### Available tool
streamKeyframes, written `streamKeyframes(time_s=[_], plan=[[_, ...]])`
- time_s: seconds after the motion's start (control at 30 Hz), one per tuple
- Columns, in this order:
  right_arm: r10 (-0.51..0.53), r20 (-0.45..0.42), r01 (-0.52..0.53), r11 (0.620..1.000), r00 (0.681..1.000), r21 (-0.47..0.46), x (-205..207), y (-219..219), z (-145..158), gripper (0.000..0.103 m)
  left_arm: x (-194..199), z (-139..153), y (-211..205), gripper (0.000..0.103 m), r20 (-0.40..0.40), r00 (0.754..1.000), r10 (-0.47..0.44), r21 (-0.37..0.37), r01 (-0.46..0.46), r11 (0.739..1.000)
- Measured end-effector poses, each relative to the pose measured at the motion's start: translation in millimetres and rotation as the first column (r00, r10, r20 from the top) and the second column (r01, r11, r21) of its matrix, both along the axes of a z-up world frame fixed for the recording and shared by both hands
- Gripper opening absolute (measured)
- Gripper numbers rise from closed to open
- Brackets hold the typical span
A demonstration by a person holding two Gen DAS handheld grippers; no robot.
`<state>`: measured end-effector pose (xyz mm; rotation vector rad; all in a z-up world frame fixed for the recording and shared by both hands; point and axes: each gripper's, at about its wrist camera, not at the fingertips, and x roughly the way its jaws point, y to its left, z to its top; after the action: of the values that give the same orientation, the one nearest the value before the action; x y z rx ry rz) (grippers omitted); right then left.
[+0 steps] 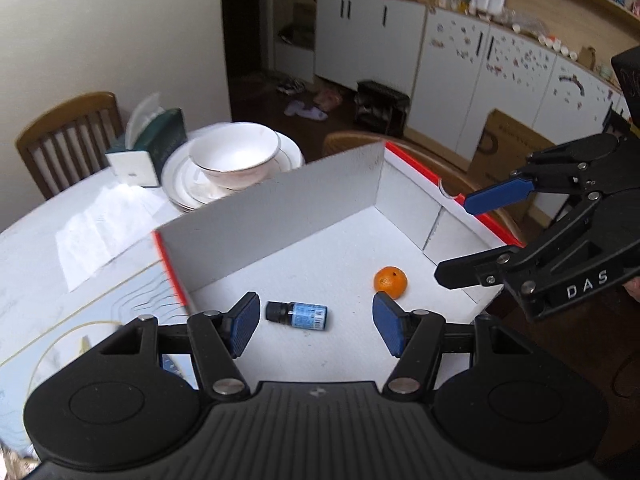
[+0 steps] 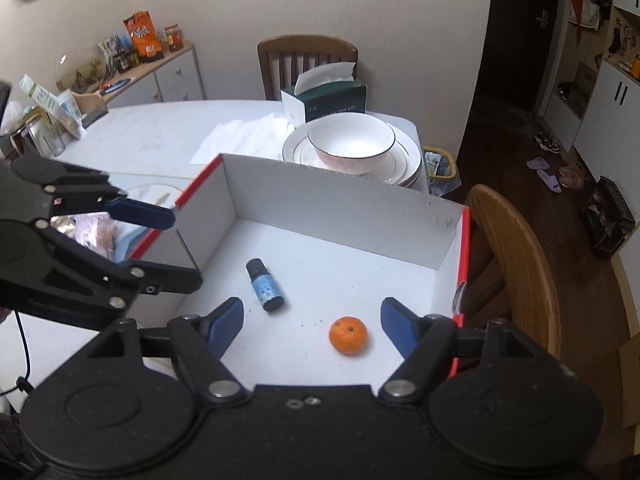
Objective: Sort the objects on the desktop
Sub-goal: 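Lower both grippers into the box and open them, releasing bottle and orange, then withdraw both grippers from the box back toward the snack pile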
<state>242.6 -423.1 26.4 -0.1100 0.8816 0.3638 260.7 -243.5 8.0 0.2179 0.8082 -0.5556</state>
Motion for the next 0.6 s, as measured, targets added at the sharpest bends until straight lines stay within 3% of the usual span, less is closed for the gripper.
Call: streamKeyframes(time_s=[0.47,0.6], plan=[[0.016,0.051,-0.017,1.000,0.999,0.014,-21,50,12,0.088,-46,22,68,0.083,0.106,0.991,0.080,-0.063,-0.073,0.995],[0.018,0.051,-0.020,0.999,0.999,0.032,-24,70,12,0.089,-56,27,94,0.085,0.132,0.986,0.101,-0.075,-0.091,0.993]])
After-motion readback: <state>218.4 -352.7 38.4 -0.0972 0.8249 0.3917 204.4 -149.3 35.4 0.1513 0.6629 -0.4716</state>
